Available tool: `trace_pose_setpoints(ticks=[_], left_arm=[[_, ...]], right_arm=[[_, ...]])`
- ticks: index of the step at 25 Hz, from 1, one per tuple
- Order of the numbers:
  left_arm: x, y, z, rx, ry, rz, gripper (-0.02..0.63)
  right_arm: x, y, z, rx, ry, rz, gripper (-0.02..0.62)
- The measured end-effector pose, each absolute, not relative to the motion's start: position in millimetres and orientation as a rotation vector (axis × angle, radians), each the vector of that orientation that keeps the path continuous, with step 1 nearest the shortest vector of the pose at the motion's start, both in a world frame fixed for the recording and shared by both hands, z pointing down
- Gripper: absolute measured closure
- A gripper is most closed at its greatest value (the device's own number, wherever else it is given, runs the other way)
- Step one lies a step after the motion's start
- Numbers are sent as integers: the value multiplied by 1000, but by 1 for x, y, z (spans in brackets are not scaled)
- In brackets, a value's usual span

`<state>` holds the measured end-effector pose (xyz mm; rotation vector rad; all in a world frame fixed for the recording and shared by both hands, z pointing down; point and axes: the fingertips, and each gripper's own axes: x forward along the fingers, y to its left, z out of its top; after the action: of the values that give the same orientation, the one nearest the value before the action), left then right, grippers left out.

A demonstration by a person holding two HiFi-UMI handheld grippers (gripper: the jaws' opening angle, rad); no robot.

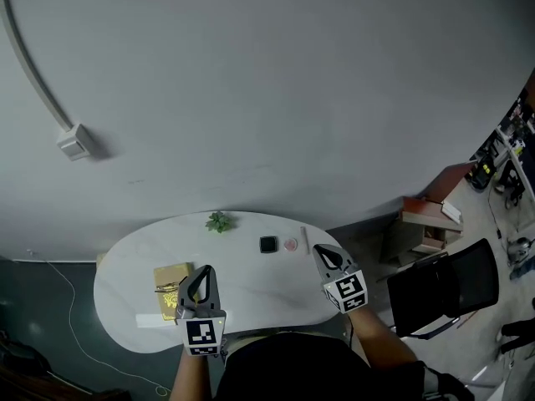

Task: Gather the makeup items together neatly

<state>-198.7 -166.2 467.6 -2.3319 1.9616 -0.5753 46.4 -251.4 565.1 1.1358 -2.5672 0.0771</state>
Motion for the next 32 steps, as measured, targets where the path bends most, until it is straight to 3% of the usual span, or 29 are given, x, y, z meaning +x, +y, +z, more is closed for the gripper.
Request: trace_pose_setpoints(ticks=[10, 32], left_arm=[[-166, -104, 439, -2263, 1999, -566, 584], [-172, -106, 425, -2246, 1996, -542, 584]], right_arm=[[87, -199, 489, 1138, -2685, 89, 568], [62, -195, 474, 1067, -2742, 126, 568]])
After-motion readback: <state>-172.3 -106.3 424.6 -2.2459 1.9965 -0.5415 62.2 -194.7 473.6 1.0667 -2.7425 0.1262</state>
